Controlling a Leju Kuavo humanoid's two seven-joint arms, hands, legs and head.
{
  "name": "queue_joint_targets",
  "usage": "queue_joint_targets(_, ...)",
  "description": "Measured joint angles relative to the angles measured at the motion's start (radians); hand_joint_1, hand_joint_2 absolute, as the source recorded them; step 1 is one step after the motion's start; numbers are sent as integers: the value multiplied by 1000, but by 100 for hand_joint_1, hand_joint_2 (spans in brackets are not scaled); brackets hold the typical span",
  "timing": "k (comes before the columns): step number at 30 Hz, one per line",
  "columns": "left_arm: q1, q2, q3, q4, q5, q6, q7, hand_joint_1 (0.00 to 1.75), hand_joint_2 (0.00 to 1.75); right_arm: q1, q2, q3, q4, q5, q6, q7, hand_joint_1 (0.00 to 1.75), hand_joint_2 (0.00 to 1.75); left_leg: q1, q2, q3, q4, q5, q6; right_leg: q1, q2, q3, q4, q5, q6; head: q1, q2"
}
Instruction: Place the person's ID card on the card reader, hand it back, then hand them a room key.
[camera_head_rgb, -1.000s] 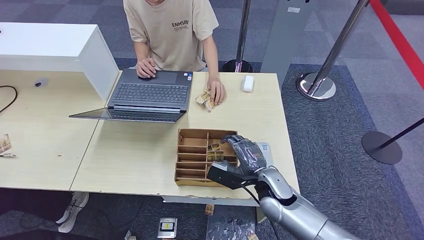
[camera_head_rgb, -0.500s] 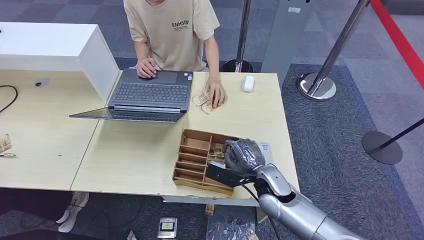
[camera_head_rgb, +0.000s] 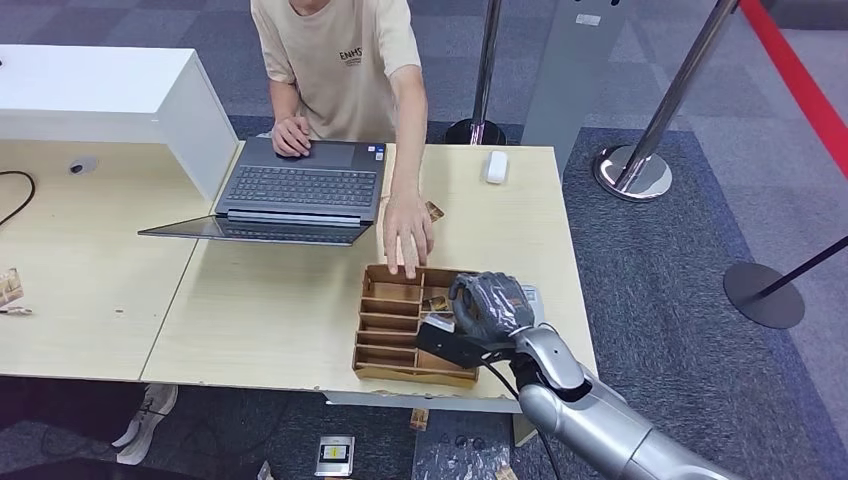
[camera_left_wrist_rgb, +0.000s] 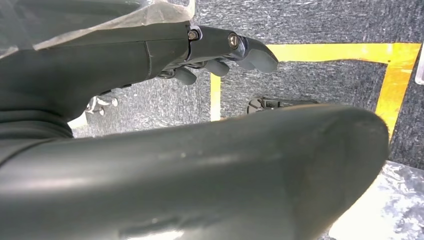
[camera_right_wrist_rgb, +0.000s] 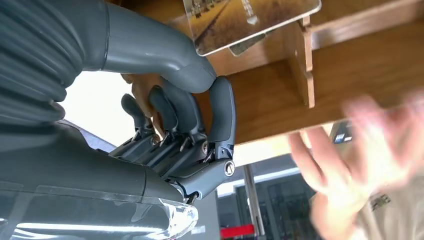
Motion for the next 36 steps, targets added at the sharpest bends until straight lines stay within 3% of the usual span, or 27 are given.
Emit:
queue_joint_targets(2, 0, 0, 0, 0, 3, 0, 1, 0, 0, 0, 0, 0, -3, 6, -10, 4, 16, 175, 0, 0, 0, 0, 0, 0, 0, 0, 0, 0, 0, 0, 0, 0)
queue_joint_targets(4, 0, 0, -1, 0, 6, 0, 1, 0, 0, 0, -1, -2, -12, 11, -16, 11, 0, 175, 0, 0, 0, 0, 0, 0, 0, 0, 0, 0, 0, 0, 0, 0)
queue_joint_targets(20, 0, 0, -7, 0, 17, 0, 1, 0, 0, 3, -16, -23, -157, 40, -5, 48, 0, 175, 0, 0, 0, 0, 0, 0, 0, 0, 0, 0, 0, 0, 0, 0)
queue_joint_targets(36, 0, 0, -8, 0, 25, 1, 0, 0, 0, 23, -27, -41, -167, 42, -22, 49, 2, 175, 0, 0, 0, 0, 0, 0, 0, 0, 0, 0, 0, 0, 0, 0)
